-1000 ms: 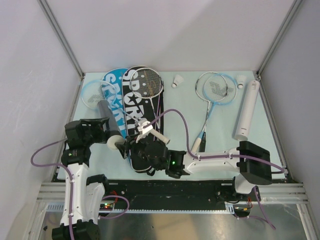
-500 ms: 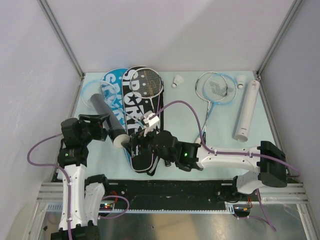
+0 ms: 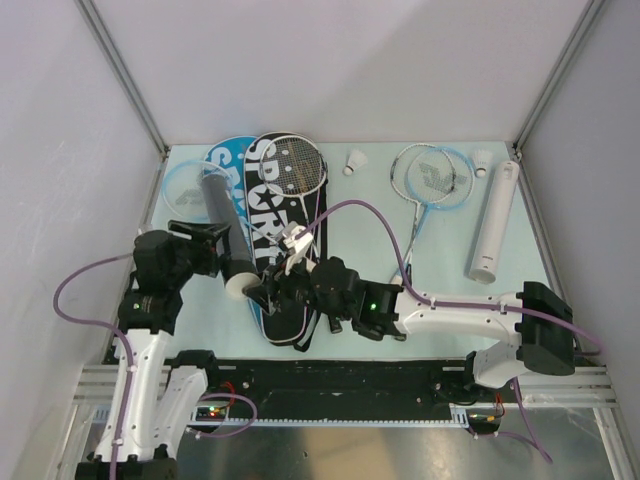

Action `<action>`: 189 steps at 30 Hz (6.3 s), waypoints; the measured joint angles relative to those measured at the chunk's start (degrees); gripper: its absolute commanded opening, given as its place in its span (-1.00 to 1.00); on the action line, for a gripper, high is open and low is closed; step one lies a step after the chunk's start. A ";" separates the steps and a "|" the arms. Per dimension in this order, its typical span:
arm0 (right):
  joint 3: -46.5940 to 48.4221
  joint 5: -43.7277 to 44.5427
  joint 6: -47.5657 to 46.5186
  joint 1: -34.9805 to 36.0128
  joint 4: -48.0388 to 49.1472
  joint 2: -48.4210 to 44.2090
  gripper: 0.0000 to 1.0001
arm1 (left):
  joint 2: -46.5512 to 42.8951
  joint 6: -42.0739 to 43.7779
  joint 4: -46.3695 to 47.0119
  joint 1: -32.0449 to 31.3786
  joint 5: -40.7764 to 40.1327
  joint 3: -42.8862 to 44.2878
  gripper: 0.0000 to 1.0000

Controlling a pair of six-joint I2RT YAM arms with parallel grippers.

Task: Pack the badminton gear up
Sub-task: Close the lid on the shuttle tube, then place the shuttle tube at the center of the board, then open the lid of the shuttle tube.

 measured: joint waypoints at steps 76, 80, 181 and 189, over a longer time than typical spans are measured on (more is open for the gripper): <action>-26.32 3.67 12.66 -39.69 -36.00 -48.83 0.86 | 78.64 29.83 11.10 -43.82 -18.56 44.68 0.99; -26.32 4.07 14.14 -46.23 -35.95 -47.93 0.86 | 70.97 30.80 10.99 -43.10 -17.31 40.50 0.99; -8.39 -11.69 10.64 -24.37 -16.68 -12.07 -0.21 | 24.35 14.32 32.70 -25.64 1.79 -2.05 0.99; -8.41 -17.14 12.68 -22.08 -9.81 -10.75 -0.21 | 19.78 9.33 36.48 -25.59 -0.11 -5.25 0.57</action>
